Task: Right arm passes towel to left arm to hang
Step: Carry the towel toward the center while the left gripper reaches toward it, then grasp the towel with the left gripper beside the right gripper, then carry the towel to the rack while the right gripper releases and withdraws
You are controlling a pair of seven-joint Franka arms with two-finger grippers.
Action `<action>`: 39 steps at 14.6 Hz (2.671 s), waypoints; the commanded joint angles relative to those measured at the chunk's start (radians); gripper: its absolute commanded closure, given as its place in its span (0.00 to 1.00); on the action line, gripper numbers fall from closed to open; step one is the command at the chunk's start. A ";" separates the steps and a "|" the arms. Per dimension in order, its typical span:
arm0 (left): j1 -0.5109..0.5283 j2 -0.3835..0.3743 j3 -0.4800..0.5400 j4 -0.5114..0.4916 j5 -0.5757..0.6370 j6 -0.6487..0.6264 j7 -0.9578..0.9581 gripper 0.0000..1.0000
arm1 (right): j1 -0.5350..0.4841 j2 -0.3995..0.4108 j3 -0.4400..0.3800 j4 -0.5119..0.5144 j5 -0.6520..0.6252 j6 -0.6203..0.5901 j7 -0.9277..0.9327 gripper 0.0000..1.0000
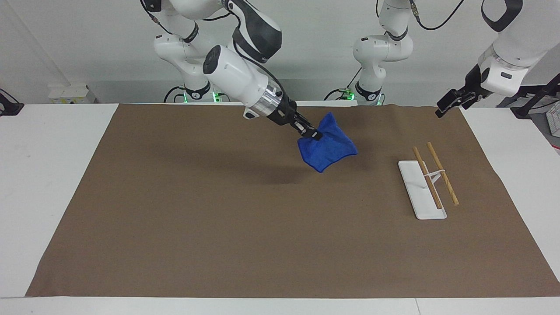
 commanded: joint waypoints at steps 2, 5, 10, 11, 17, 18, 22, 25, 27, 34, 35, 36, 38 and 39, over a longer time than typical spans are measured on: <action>-0.074 -0.084 -0.004 -0.202 -0.072 0.196 -0.484 0.00 | -0.005 0.035 0.016 0.037 0.015 0.020 0.031 1.00; -0.121 -0.082 -0.004 -0.274 -0.142 0.369 -0.882 0.00 | -0.005 0.037 0.016 0.037 0.012 0.017 0.029 1.00; -0.259 -0.077 -0.006 -0.379 -0.146 0.516 -1.285 0.00 | -0.007 0.038 0.017 0.037 0.009 0.010 0.026 1.00; -0.284 -0.073 -0.004 -0.392 -0.147 0.549 -1.299 0.00 | -0.007 0.038 0.017 0.037 0.007 0.008 0.026 1.00; -0.373 -0.013 -0.004 -0.434 -0.188 0.677 -1.334 0.16 | -0.007 0.037 0.017 0.034 0.006 0.005 0.022 1.00; -0.379 -0.010 -0.006 -0.434 -0.193 0.680 -1.336 0.29 | -0.007 0.037 0.017 0.032 0.006 0.005 0.022 1.00; -0.370 -0.007 -0.004 -0.426 -0.210 0.678 -1.330 0.89 | -0.007 0.037 0.017 0.034 0.004 -0.010 0.020 1.00; -0.370 -0.007 -0.004 -0.425 -0.211 0.678 -1.330 0.99 | -0.007 0.037 0.017 0.034 0.004 -0.010 0.020 1.00; -0.369 -0.007 -0.004 -0.425 -0.211 0.678 -1.330 1.00 | -0.007 0.037 0.017 0.034 0.004 -0.012 0.020 1.00; -0.366 -0.005 -0.001 -0.423 -0.210 0.680 -1.325 1.00 | -0.011 0.029 0.013 0.028 -0.004 -0.033 -0.011 0.73; -0.362 -0.005 -0.001 -0.423 -0.210 0.680 -1.325 1.00 | -0.011 0.028 0.011 0.028 -0.017 -0.043 -0.026 0.39; -0.358 -0.005 -0.001 -0.423 -0.210 0.680 -1.324 1.00 | -0.010 0.024 0.009 0.026 -0.048 -0.053 -0.058 0.00; -0.356 -0.005 0.002 -0.423 -0.208 0.681 -1.310 1.00 | -0.019 -0.008 0.002 0.000 -0.118 -0.101 -0.122 0.00; -0.355 -0.005 0.005 -0.423 -0.208 0.683 -1.280 1.00 | -0.020 -0.026 -0.007 -0.015 -0.143 -0.140 -0.180 0.00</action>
